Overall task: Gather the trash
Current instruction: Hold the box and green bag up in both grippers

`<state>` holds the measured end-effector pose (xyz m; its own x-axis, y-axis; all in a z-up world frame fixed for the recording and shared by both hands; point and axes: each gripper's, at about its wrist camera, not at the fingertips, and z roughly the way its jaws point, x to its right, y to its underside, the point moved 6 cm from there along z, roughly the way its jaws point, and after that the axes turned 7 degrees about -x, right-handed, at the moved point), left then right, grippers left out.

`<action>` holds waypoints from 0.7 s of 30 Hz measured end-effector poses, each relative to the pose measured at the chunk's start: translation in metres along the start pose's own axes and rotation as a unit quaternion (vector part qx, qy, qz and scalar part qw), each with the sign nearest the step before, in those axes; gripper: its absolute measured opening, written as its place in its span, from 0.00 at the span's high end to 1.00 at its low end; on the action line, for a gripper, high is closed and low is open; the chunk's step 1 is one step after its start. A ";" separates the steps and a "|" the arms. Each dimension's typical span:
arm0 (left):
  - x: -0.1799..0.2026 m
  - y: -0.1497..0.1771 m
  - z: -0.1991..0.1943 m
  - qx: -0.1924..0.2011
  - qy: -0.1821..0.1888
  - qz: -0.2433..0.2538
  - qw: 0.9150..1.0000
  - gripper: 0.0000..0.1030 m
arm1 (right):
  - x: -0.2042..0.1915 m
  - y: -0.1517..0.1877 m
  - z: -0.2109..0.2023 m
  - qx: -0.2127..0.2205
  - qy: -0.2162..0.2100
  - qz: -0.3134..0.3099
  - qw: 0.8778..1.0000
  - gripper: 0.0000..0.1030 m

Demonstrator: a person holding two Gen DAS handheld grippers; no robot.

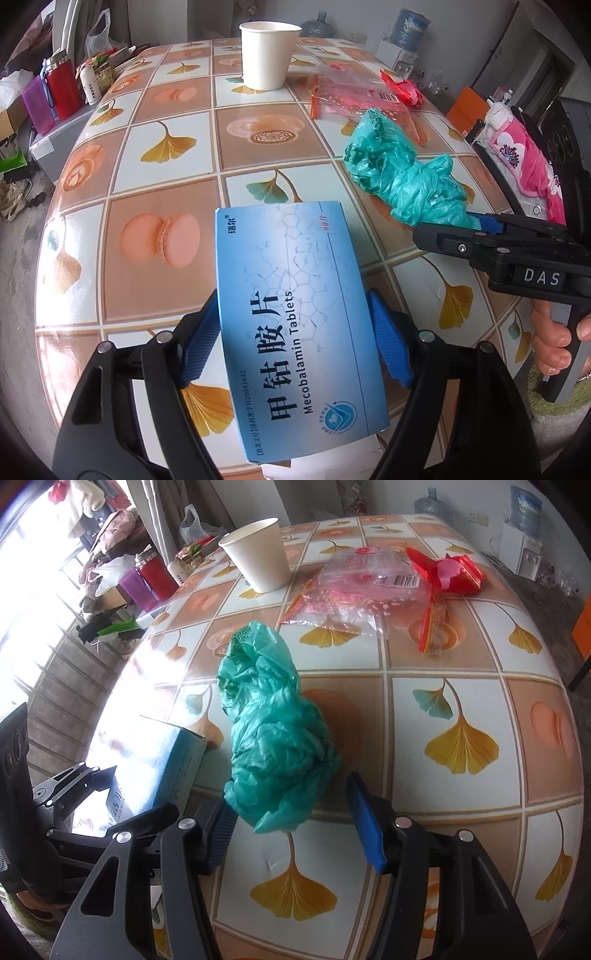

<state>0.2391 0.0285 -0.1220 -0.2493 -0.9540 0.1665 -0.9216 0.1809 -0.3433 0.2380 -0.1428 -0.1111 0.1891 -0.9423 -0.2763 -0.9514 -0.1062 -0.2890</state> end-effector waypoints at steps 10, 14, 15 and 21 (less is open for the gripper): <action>0.000 0.000 0.001 0.001 -0.003 0.002 1.000 0.30 | -0.001 -0.009 -0.014 0.026 0.013 -0.013 1.000 0.36; 0.000 0.000 0.001 0.000 -0.004 0.002 1.000 0.30 | -0.004 -0.016 -0.012 0.029 0.012 -0.017 0.999 0.36; 0.000 0.000 0.001 0.000 -0.005 0.001 1.000 0.30 | -0.005 -0.018 -0.012 0.031 0.012 -0.020 0.999 0.36; 0.000 0.000 0.000 0.001 -0.011 -0.001 1.000 0.30 | -0.013 -0.023 -0.008 0.030 0.011 -0.032 0.999 0.37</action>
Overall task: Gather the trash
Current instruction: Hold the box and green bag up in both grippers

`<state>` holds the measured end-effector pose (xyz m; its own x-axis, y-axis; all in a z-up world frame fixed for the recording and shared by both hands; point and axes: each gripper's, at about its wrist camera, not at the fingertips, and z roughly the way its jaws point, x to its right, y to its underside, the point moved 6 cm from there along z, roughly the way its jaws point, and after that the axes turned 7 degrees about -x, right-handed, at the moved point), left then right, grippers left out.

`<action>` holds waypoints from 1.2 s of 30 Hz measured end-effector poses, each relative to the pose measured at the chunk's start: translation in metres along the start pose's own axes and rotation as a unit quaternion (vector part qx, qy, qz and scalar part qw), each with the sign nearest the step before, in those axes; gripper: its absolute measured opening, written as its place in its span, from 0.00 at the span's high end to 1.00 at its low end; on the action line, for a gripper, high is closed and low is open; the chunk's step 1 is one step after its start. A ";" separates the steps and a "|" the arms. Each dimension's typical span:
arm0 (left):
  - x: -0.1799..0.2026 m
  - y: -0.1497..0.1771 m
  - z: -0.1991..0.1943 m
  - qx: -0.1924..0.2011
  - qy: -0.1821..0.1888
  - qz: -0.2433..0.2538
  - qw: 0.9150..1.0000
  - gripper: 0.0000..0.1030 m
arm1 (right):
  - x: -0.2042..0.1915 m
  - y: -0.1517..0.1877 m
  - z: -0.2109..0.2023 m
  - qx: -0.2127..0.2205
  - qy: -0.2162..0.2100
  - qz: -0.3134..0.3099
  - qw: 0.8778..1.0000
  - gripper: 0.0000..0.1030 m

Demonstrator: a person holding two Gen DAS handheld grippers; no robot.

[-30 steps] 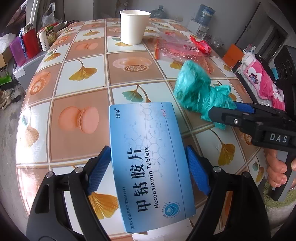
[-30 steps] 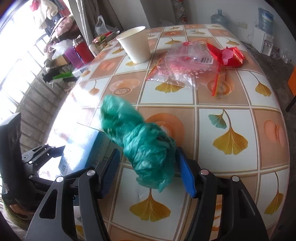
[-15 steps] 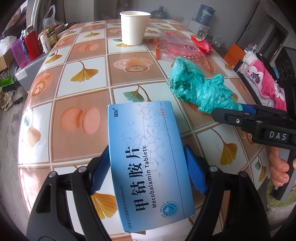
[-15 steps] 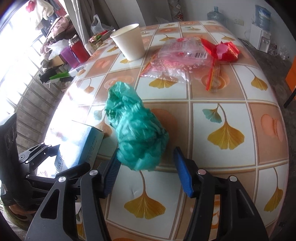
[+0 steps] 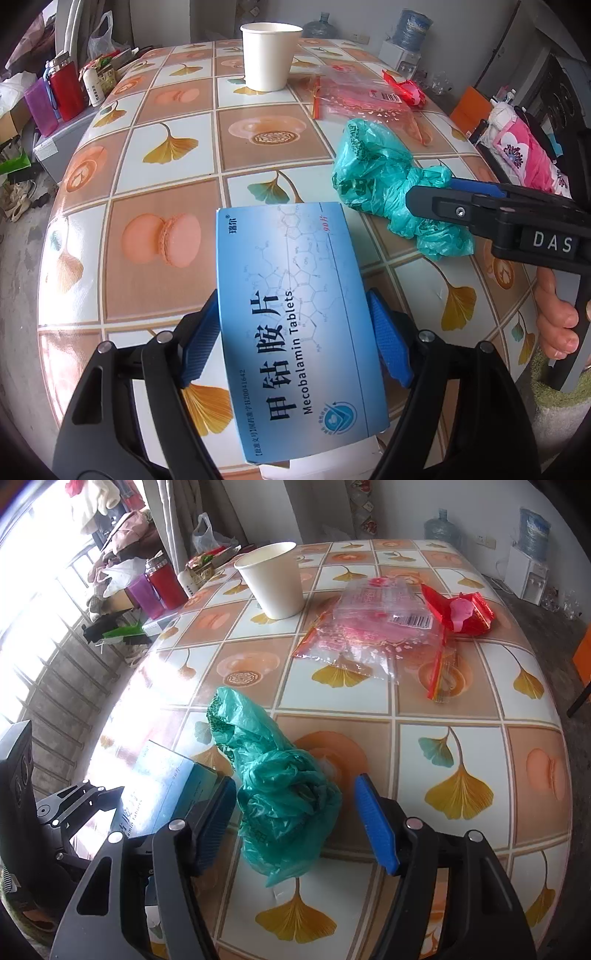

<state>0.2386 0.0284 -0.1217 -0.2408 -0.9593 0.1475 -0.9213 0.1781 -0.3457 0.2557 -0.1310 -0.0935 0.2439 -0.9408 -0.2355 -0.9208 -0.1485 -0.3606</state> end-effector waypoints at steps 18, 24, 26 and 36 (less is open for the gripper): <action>0.000 0.000 0.000 0.001 0.001 -0.001 1.000 0.31 | -0.002 0.003 0.004 -0.014 -0.008 0.005 1.000 0.48; 0.000 -0.001 -0.002 0.002 0.001 -0.002 1.000 0.31 | -0.001 0.004 -0.001 -0.011 -0.005 0.007 1.000 0.49; 0.000 -0.001 -0.002 0.002 0.000 -0.002 1.000 0.31 | 0.000 0.005 -0.003 -0.010 -0.004 0.009 1.000 0.49; 0.002 0.001 -0.009 0.011 -0.001 -0.003 1.000 0.31 | 0.006 0.010 -0.015 -0.001 -0.001 0.016 1.000 0.49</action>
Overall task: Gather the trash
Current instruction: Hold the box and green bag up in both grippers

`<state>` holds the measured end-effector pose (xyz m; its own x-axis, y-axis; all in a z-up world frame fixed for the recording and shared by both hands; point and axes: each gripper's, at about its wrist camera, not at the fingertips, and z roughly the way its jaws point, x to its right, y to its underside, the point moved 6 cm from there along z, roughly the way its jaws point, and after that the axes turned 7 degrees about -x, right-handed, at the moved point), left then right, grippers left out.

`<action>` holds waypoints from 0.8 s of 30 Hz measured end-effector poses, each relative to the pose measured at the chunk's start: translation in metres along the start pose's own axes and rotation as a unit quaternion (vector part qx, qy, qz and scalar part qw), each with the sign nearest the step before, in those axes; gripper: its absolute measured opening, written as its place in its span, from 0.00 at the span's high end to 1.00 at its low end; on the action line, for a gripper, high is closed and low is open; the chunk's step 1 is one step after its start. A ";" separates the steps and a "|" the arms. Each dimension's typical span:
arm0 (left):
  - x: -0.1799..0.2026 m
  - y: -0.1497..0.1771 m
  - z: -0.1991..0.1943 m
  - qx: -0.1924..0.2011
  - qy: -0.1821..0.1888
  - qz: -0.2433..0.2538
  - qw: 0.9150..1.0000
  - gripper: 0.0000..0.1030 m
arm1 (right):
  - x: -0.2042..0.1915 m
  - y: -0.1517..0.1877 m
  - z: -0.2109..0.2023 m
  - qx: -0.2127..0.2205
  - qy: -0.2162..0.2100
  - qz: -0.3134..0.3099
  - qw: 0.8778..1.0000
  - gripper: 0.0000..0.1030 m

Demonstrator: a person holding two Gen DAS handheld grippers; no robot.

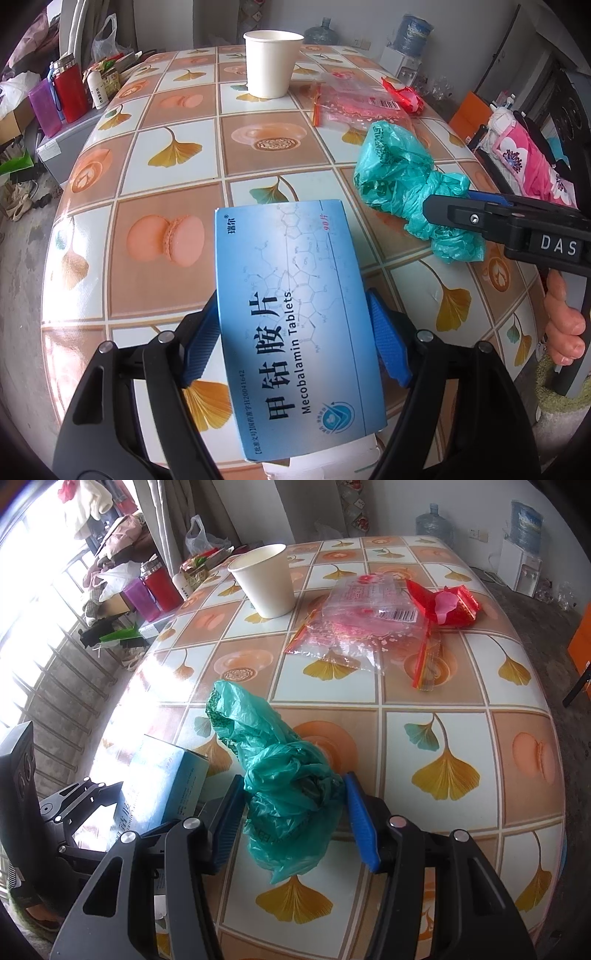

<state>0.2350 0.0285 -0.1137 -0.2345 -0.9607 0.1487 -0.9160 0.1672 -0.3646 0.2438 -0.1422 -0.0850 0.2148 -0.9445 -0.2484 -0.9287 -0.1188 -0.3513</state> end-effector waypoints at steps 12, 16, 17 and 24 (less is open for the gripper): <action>0.012 0.001 -0.016 0.020 -0.006 0.011 1.000 0.31 | 0.008 0.009 -0.025 0.022 0.001 0.009 1.000 0.49; 0.021 0.002 -0.024 0.027 -0.009 0.021 0.999 0.31 | 0.014 0.015 -0.037 0.032 -0.001 0.015 0.999 0.49; 0.024 0.003 -0.026 0.029 -0.010 0.023 0.999 0.31 | 0.015 0.016 -0.040 0.036 -0.001 0.017 0.999 0.49; 0.061 -0.002 -0.040 0.045 -0.002 0.058 0.997 0.31 | 0.043 0.036 -0.079 0.070 0.004 0.047 0.996 0.49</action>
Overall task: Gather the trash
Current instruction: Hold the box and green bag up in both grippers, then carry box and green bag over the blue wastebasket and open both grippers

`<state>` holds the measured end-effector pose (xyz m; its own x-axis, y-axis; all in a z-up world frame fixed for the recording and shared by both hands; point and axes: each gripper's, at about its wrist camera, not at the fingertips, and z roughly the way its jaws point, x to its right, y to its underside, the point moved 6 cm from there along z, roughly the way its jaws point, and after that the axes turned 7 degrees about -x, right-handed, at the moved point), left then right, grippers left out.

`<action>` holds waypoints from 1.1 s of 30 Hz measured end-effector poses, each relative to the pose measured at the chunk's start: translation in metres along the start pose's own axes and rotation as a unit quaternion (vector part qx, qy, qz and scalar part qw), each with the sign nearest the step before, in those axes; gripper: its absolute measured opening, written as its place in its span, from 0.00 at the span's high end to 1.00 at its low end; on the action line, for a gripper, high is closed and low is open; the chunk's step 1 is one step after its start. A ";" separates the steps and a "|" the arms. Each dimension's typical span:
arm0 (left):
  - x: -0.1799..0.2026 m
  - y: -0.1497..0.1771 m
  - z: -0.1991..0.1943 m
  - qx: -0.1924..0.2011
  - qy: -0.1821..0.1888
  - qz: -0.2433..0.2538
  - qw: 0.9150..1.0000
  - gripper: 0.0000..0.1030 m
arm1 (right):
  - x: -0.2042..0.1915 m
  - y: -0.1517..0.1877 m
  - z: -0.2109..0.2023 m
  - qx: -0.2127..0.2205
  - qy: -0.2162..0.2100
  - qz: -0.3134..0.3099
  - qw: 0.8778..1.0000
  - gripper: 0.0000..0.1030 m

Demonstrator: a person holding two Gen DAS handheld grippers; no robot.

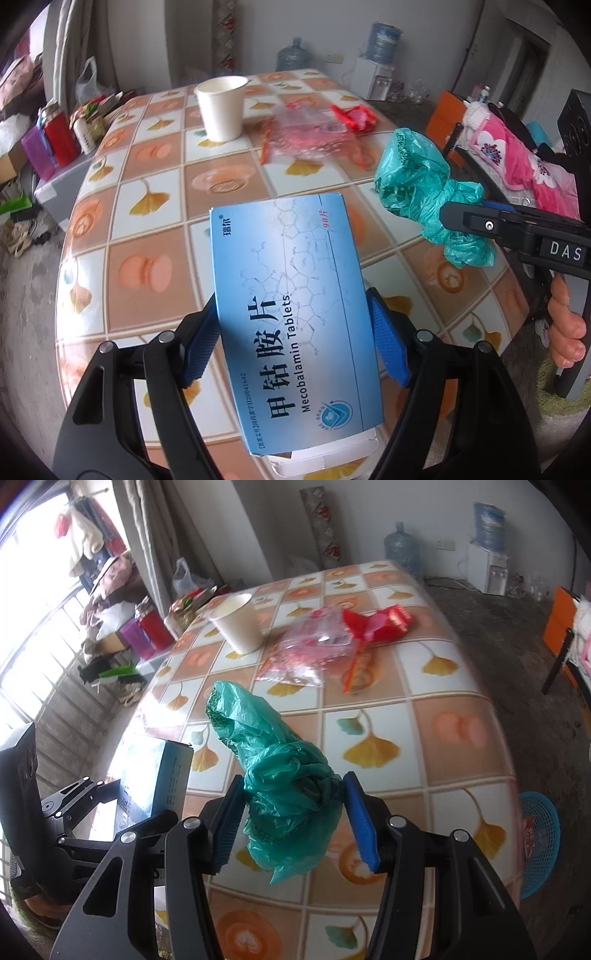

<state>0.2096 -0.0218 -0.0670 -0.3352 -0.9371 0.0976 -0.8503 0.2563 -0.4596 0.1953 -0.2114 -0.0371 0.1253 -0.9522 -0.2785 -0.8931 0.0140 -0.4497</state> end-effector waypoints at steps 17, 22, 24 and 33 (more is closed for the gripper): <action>0.229 -0.079 0.032 -0.042 0.176 0.157 0.971 0.31 | 0.224 0.087 -0.144 0.114 0.113 0.260 0.952 0.49; 0.318 -0.089 0.080 -0.112 0.223 0.180 0.951 0.31 | 0.302 0.126 -0.152 0.118 0.133 0.357 0.917 0.49; 0.349 -0.090 0.105 -0.144 0.233 0.179 0.945 0.31 | 0.328 0.138 -0.145 0.112 0.134 0.389 0.905 0.49; 0.439 -0.088 0.227 -0.236 0.197 0.166 0.937 0.31 | 0.419 0.181 -0.075 0.085 0.106 0.503 0.853 0.49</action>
<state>0.2295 -0.5093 -0.1845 -0.6578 -0.6505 0.3797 -0.7261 0.6817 -0.0898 0.0541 -0.6310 -0.1714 -0.7651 -0.4653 -0.4451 -0.4241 0.8843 -0.1953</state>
